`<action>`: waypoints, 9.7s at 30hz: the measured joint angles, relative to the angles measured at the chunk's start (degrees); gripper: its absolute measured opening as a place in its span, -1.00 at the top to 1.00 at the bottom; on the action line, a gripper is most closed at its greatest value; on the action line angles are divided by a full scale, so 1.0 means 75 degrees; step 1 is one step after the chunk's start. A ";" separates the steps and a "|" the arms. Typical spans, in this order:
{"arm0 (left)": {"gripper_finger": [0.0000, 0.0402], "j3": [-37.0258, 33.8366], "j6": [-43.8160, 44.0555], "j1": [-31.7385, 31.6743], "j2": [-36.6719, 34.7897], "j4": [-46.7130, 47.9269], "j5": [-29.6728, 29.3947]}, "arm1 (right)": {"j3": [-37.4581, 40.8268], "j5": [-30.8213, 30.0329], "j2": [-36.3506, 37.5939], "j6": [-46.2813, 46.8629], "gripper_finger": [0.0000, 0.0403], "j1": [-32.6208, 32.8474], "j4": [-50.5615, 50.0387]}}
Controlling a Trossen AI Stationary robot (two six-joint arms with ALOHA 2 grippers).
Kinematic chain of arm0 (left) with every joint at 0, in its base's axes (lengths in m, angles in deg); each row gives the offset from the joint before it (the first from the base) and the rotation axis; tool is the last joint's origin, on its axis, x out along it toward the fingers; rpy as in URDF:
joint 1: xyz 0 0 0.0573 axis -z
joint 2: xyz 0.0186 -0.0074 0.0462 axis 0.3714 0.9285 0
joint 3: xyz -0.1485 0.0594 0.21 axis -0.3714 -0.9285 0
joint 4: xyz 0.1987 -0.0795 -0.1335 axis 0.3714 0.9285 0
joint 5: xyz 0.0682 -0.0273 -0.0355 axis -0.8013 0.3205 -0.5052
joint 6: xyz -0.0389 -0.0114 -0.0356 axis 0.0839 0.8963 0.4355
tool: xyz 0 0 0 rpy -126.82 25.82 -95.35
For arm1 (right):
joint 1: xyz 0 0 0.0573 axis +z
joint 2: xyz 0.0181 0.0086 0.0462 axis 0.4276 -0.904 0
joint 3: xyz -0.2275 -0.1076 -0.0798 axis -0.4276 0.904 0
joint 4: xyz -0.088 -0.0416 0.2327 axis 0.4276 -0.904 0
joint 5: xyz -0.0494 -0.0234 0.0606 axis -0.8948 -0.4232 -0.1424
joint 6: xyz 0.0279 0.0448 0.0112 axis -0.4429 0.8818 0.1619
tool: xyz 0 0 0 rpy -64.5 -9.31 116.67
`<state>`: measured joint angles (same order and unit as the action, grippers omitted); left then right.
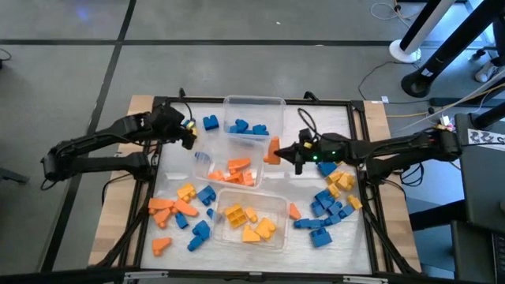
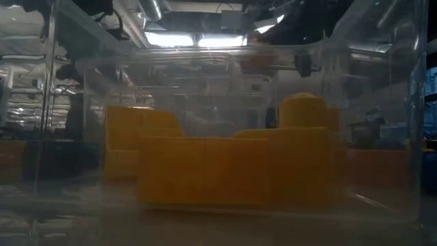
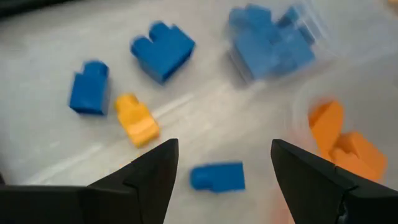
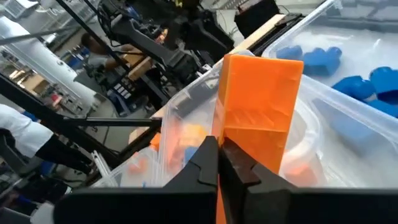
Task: Sort blocks
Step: Put the orange game piece into the middle transparent bin, then put the blue game piece into the top transparent bin
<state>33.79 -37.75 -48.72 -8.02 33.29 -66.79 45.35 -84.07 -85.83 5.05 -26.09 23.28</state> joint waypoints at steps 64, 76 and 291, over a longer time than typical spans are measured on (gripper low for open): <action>-0.23 0.0358 0.1920 0.2612 0.1463 0.0300 -0.0226 | -0.0444 0.2332 -0.1815 -0.0892 0.44 0.0000 0.1132; -0.23 0.0358 0.0122 0.2612 0.1463 0.0140 -0.0226 | -0.0453 0.2035 -0.1612 -0.1038 0.60 0.0000 0.0367; -0.18 0.1588 -0.5417 0.0484 0.4835 -0.6780 -0.0480 | -0.0504 0.1416 -0.1933 0.6394 0.11 0.3754 -0.7068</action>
<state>45.71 -78.38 -45.09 28.24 -17.56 -70.39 41.58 -73.45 -100.32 53.01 2.06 -29.73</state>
